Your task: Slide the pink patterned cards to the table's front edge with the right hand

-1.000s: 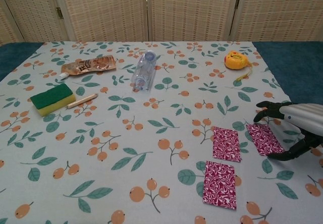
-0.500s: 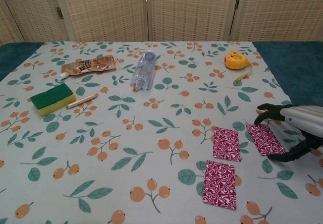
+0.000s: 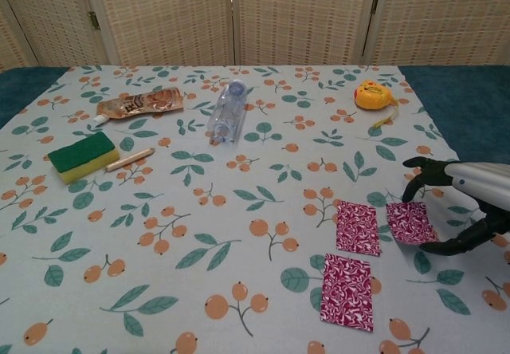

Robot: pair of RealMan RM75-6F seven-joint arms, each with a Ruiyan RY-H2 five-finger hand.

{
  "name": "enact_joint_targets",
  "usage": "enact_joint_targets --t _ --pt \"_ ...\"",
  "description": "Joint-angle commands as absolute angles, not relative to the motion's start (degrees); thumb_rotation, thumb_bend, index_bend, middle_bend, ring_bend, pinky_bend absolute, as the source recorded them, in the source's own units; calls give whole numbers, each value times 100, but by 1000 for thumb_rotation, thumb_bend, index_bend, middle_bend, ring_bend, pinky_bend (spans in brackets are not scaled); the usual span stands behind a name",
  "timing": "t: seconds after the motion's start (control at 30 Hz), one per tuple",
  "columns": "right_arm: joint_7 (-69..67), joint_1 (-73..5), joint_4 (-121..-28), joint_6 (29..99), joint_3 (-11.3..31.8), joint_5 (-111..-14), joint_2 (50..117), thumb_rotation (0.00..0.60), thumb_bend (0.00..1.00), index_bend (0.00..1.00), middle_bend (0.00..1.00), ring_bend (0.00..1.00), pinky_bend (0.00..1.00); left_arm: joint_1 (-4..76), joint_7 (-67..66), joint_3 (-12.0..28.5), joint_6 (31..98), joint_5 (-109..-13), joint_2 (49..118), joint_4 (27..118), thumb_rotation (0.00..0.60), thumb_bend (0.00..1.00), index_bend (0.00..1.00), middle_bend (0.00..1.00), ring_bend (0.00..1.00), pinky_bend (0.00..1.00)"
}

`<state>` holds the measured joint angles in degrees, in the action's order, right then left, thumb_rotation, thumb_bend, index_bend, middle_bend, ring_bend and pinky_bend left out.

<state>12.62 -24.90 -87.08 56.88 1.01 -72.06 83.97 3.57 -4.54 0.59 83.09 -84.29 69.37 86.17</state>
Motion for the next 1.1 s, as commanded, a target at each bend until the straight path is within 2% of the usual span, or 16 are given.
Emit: enact_joint_targets --t 0.03,0.57,1.1 --pt "1081 -2407 -9131 5758 74 -7252 8246 434 254 284 21 0 0 360 -457 57 8302 -8430 6938 8619 600 212 167 0 36 0" --pt "981 -2233 -10031 5860 -116 -7288 8428 430 252 284 26 0 0 355 -416 48 8304 -8439 6947 8579 600 212 167 0 36 0" --pt "1350 -2170 -10012 5863 -182 -6928 8992 429 253 284 26 0 0 378 -315 31 8239 -8445 7022 8449 600 212 167 0 36 0"
